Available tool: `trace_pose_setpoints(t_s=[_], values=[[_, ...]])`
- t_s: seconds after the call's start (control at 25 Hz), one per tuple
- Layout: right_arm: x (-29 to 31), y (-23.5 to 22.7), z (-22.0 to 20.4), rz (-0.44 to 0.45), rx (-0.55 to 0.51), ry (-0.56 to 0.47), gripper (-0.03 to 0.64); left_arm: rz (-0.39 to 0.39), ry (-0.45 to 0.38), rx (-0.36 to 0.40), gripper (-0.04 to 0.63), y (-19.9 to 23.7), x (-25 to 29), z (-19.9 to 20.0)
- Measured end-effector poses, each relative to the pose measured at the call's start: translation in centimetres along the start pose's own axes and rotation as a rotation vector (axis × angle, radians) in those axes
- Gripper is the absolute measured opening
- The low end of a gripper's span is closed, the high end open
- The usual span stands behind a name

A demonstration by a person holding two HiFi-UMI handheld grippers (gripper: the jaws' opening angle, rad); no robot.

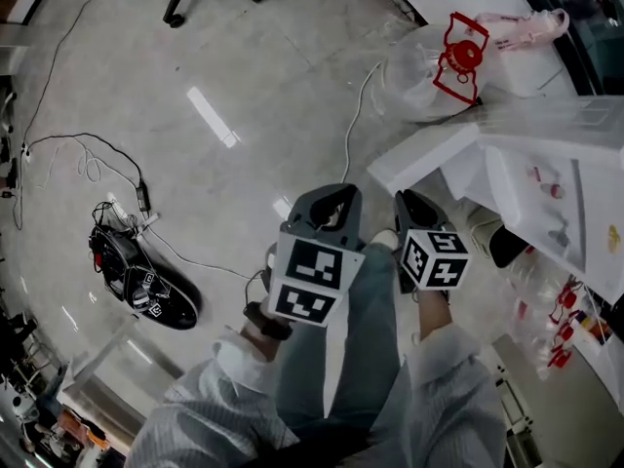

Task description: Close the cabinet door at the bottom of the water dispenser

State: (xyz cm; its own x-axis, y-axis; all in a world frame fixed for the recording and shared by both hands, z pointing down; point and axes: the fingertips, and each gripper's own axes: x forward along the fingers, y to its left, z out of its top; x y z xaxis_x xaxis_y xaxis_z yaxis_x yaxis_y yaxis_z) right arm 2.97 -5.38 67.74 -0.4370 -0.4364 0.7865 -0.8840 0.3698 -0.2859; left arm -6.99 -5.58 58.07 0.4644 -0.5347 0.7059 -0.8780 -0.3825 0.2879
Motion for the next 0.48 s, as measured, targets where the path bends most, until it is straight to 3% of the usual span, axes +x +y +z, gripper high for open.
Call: trace_pose_setpoints(t_s=[0.08,0.24,0.48], values=[[1.5,-0.5,-0.8,-0.018,0.031,0.010,0.018,0.001,0.017,0.011,0.010,0.5,0.6,-0.9],[4.3,-1.7,-2.7,-0.074,0.079,0.047,0.094,0.002,0.038,-0.003,0.011,1.7,1.8,-2.6],[6.9,-4.5,-4.7,-0.226,0.037,0.099,0.115,0.023,0.075,-0.063,0.010,3.1,2.6,-5.3]])
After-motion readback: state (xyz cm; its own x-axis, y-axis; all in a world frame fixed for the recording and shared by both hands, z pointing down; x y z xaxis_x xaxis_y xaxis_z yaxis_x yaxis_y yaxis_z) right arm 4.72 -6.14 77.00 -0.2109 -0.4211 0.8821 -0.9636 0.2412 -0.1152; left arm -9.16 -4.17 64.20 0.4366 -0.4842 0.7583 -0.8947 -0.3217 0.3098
